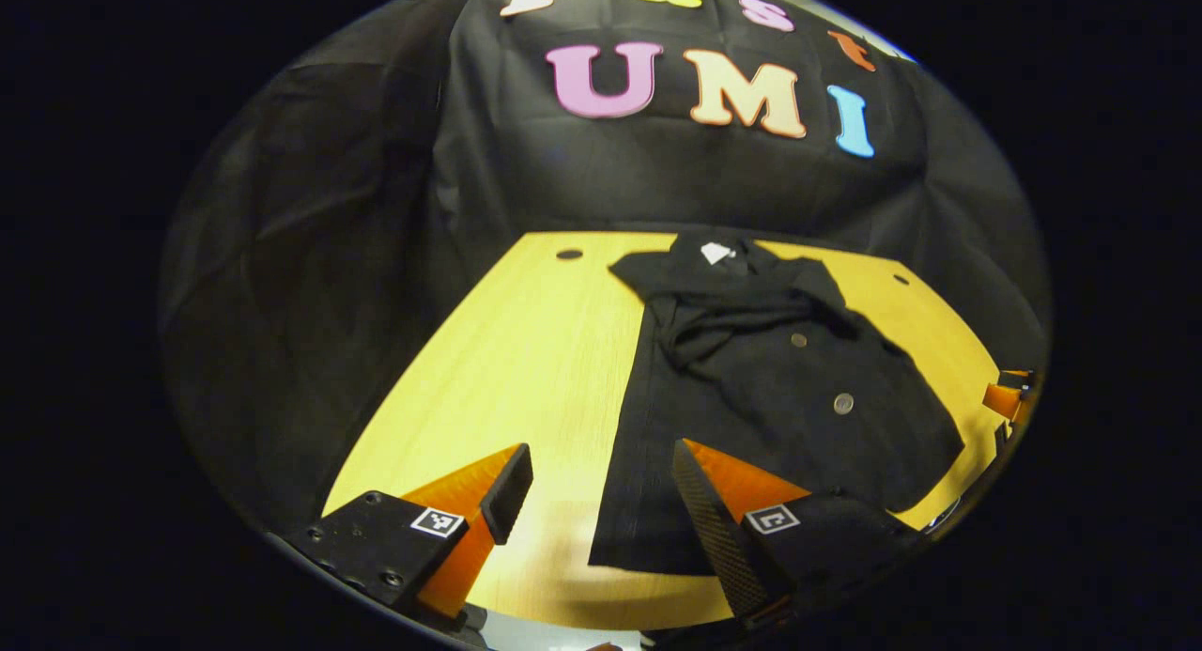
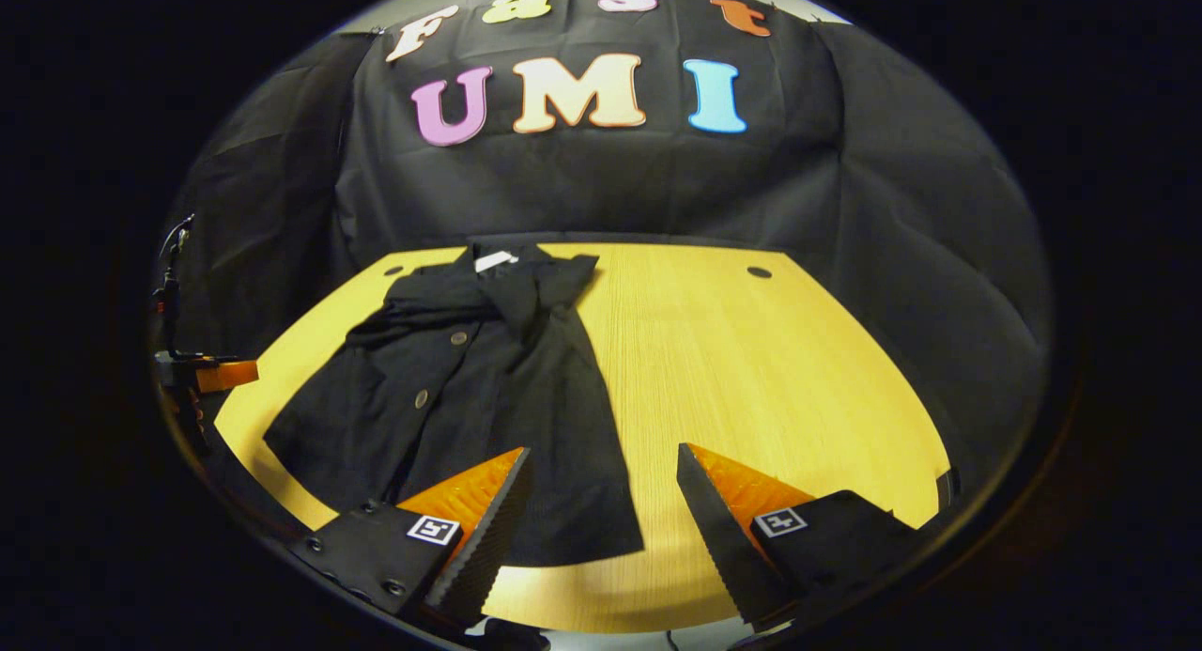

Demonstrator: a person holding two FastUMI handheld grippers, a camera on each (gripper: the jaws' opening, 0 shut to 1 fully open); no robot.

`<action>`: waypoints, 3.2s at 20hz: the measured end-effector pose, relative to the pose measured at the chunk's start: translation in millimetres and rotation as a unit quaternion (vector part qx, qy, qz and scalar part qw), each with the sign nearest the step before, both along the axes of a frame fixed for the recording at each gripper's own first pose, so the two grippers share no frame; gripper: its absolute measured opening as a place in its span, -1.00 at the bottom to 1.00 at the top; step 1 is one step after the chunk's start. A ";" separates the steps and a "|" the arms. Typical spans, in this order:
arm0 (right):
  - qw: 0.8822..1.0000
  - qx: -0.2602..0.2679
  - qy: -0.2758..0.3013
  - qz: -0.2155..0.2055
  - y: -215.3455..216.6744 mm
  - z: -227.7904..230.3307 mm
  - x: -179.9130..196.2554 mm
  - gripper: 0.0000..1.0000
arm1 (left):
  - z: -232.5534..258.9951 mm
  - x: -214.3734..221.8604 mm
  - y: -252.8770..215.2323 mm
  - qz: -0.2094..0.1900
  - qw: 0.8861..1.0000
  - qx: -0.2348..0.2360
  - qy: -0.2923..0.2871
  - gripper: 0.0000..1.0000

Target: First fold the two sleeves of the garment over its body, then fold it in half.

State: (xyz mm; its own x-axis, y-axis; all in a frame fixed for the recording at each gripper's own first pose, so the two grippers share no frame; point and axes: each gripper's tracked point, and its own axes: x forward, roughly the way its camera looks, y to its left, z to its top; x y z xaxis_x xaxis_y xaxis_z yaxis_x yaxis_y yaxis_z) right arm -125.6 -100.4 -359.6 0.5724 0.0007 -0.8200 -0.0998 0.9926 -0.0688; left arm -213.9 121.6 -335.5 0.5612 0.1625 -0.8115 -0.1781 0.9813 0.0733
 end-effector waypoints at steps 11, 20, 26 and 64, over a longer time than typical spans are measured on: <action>0.992 -0.041 0.122 0.010 -9.3 -63.0 -45.9 0.96 | -61.0 -47.3 -10.3 -0.004 0.996 -0.032 0.086 0.88; 0.987 0.000 0.156 0.038 15.7 -69.2 -51.3 -0.09 | -63.5 -41.9 -25.7 -0.046 0.995 -0.066 0.051 0.01; 0.986 -0.016 0.151 0.071 25.2 -65.6 -62.1 -0.94 | -65.7 -41.8 -33.1 -0.039 0.994 -0.088 0.046 -1.00; 0.978 0.133 -0.135 0.086 108.0 142.1 130.7 -0.96 | 117.5 149.6 -10.1 0.001 0.978 -0.109 -0.178 -1.00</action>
